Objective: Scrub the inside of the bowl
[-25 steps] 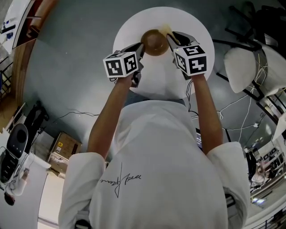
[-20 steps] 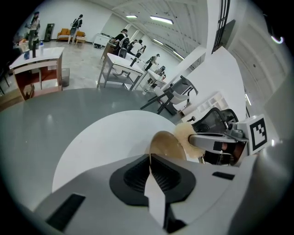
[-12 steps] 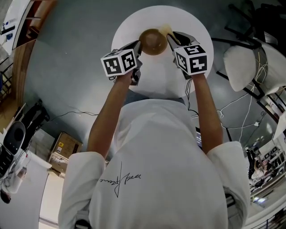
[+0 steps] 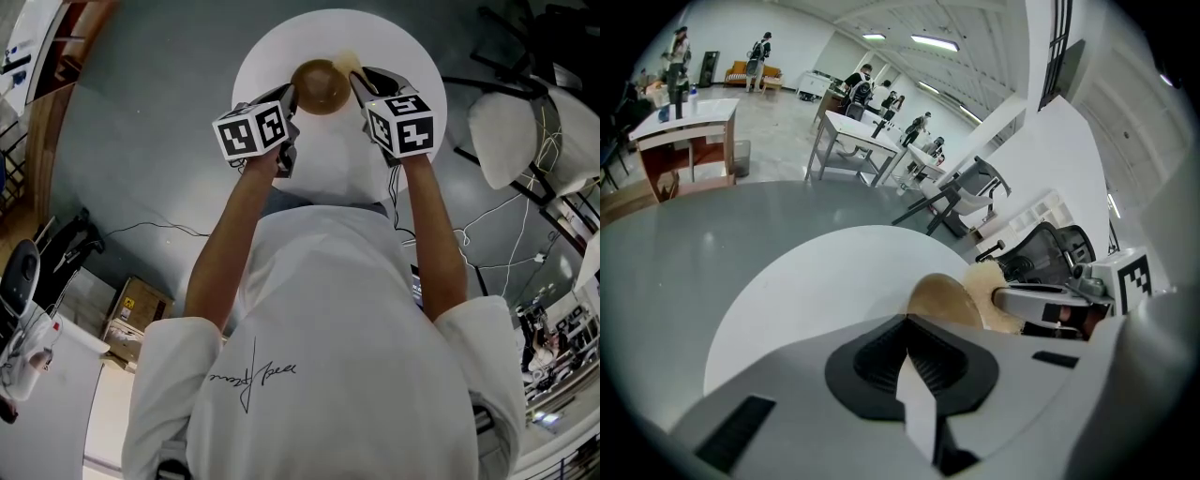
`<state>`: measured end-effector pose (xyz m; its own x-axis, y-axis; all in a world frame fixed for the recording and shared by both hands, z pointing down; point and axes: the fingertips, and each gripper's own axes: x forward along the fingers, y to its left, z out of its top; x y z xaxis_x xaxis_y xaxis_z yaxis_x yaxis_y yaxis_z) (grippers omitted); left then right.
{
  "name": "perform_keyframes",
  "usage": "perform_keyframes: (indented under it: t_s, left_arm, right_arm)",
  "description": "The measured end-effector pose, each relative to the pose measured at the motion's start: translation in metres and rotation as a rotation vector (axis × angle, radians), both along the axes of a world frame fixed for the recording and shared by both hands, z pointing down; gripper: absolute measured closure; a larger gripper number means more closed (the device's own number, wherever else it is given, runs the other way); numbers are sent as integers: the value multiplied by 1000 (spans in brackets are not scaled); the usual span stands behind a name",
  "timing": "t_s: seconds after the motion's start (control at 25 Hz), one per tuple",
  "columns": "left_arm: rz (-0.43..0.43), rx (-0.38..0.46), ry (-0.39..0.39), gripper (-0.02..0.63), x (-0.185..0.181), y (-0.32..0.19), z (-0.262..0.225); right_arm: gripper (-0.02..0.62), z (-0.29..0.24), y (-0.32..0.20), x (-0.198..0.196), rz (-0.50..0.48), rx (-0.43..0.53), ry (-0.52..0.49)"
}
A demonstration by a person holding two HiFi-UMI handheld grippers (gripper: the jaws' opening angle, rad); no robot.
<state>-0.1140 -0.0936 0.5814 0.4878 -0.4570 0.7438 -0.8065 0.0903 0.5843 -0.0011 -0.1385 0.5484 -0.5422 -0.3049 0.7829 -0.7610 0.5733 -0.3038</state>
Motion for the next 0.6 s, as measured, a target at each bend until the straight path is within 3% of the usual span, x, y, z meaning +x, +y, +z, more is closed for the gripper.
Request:
perform_keyframes:
  t_s: [0.6]
  left_arm:
    - [-3,-3,21,597,0,1,-1]
  right_arm:
    - [517,0,9,4,32,-14,4]
